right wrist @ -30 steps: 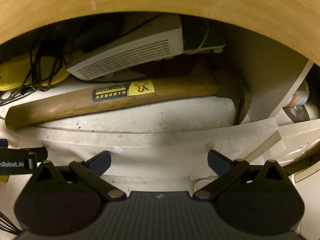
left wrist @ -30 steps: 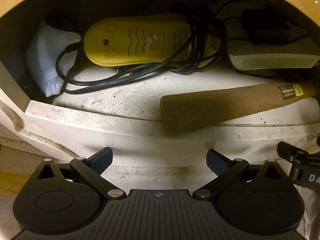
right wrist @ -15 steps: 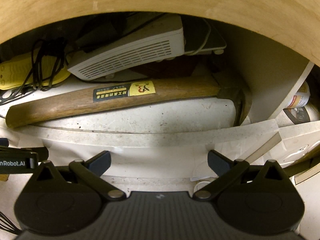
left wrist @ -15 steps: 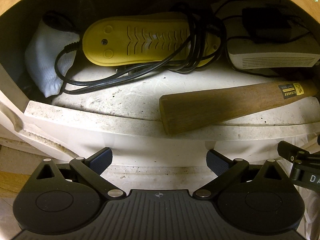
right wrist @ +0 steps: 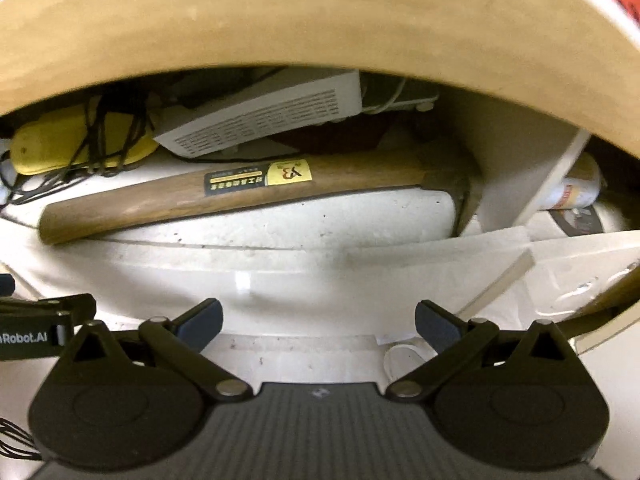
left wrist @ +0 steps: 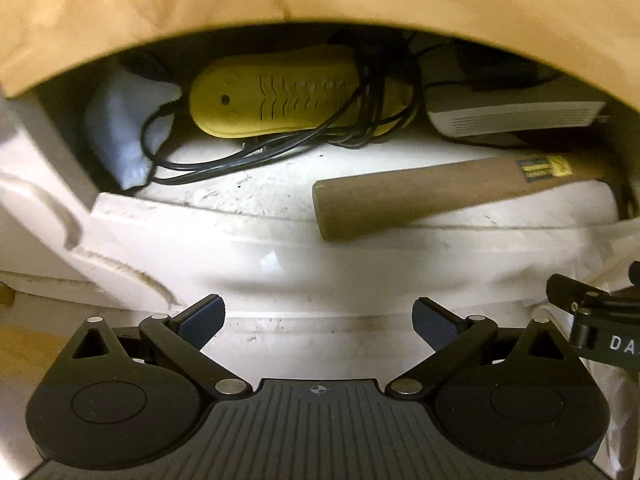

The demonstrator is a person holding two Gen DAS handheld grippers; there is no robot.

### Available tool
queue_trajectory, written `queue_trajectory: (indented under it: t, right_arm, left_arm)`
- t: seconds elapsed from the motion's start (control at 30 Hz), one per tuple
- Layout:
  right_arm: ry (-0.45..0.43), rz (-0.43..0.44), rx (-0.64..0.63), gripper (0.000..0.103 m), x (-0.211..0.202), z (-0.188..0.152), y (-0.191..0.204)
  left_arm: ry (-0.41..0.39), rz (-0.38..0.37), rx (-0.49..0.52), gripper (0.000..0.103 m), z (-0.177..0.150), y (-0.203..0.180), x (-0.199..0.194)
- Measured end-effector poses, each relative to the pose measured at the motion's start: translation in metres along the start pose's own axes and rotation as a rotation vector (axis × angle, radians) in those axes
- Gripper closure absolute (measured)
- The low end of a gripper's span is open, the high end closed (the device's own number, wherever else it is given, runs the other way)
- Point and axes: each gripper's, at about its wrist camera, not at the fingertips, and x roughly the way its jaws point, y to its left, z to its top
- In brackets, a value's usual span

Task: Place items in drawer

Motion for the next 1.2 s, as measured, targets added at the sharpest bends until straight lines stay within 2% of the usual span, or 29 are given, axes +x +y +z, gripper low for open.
queue_trajectory:
  t: [0.17, 0.33, 0.43, 0.47, 0.53, 0.67, 0.93, 1.2]
  right_arm:
    - [-0.004, 0.004, 0.001, 0.0, -0.017, -0.006, -0.005]
    - [-0.019, 0.011, 0.03, 0.0, -0.061, -0.02, -0.01]
    - [-0.032, 0.013, 0.051, 0.0, -0.084, -0.024, -0.014]
    - [-0.037, 0.014, 0.055, 0.0, -0.092, -0.026, -0.015]
    - [-0.047, 0.013, 0.059, 0.0, -0.106, -0.03, -0.016]
    - [-0.075, 0.021, 0.064, 0.0, -0.131, -0.04, -0.02]
    - [-0.14, 0.046, 0.042, 0.0, -0.17, -0.056, -0.02]
    - [-0.142, 0.075, 0.045, 0.0, -0.176, -0.061, -0.021]
  left_arm:
    - [-0.023, 0.004, 0.028, 0.0, -0.007, -0.004, -0.025]
    - [-0.042, 0.002, 0.039, 0.0, 0.013, 0.003, -0.053]
    - [-0.052, -0.008, 0.042, 0.0, 0.042, 0.004, -0.069]
    - [-0.055, -0.009, 0.041, 0.0, 0.044, 0.005, -0.078]
    - [-0.064, -0.006, 0.045, 0.0, 0.02, 0.004, -0.1]
    - [-0.108, -0.01, 0.073, 0.0, 0.046, 0.006, -0.147]
    - [-0.157, -0.023, 0.056, 0.0, 0.088, 0.017, -0.094]
    - [-0.179, -0.025, 0.042, 0.0, 0.091, 0.015, -0.095]
